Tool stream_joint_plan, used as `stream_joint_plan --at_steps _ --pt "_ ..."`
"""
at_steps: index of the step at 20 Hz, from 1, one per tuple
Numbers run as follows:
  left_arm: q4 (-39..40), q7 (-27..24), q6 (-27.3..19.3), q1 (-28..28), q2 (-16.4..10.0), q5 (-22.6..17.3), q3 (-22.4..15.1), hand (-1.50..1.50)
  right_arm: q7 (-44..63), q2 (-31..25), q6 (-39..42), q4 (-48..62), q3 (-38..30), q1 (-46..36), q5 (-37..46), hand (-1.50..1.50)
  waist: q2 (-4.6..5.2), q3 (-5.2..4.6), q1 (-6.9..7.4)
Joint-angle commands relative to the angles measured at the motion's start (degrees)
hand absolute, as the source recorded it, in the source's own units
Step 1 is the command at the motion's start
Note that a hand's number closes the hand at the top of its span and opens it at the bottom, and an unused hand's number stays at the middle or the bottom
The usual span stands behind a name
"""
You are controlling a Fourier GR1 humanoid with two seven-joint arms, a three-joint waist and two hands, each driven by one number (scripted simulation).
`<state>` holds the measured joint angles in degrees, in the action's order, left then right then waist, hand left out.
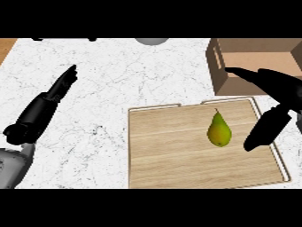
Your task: Pick the pear from the tray and place it in the cardboard box
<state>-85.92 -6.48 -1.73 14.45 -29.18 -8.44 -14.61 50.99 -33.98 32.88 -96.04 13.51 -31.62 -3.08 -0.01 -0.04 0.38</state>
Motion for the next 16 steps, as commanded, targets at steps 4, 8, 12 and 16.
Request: stream_joint_plan --at_steps 4,8,12,16 --pt "0.8 -0.7 -1.1 -1.2 3.3 4.0 0.5 0.00 7.7 0.8 1.6 -5.8 2.2 4.0 3.7 -1.50 -0.15 0.01 -0.72" --pt "-1.3 1.3 3.0 -1.4 2.7 2.6 3.1 0.00 4.4 5.3 0.5 2.1 2.9 0.2 9.9 -1.50 0.00 0.03 -0.02" --pt "-0.6 0.3 3.5 -1.8 4.1 5.0 3.7 0.00 3.2 7.2 0.4 1.4 4.5 2.9 14.2 -1.50 -0.02 0.03 -0.22" --pt "-5.7 5.5 4.5 -1.6 3.8 4.0 5.2 0.00 0.9 8.7 1.5 8.7 4.5 -0.4 17.6 -1.50 0.02 0.05 0.25"
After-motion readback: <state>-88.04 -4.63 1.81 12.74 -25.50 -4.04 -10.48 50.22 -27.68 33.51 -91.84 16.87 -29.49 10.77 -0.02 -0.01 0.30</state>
